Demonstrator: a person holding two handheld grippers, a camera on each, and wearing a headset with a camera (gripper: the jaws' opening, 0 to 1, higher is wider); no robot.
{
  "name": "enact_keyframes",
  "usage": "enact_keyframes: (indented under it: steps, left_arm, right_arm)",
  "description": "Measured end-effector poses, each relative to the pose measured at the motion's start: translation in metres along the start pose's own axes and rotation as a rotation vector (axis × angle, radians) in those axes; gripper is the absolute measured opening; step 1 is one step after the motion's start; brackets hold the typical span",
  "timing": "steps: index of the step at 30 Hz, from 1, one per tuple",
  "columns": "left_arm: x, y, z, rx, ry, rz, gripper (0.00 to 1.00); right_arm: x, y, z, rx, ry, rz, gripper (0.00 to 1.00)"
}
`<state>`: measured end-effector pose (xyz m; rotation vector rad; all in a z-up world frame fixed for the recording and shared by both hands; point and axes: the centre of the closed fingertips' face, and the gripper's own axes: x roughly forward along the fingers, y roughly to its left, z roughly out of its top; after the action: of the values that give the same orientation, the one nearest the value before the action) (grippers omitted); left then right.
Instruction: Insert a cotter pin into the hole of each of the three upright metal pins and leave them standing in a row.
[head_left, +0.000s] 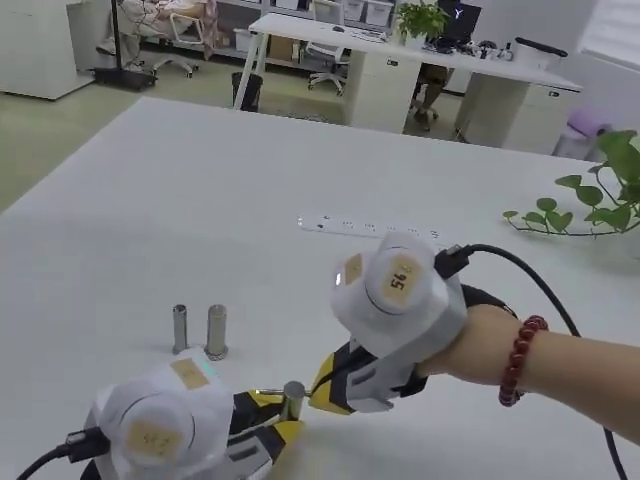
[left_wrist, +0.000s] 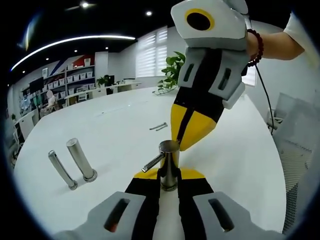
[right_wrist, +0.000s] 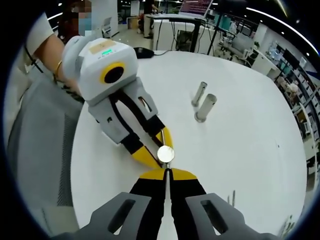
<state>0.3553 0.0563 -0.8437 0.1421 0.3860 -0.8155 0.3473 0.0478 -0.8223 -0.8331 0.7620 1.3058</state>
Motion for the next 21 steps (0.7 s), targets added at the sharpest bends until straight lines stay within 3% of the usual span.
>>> enact_keyframes:
  steps: [10, 21]
  left_arm:
    - [0.004, 0.016, 0.001, 0.007, 0.008, 0.001, 0.11]
    - [0.005, 0.025, 0.003, 0.002, 0.01, -0.023, 0.11]
  right_arm:
    - [0.007, -0.013, 0.006, 0.035, -0.043, -0.019, 0.03]
    - [0.016, -0.02, 0.01, 0.022, -0.054, -0.042, 0.03]
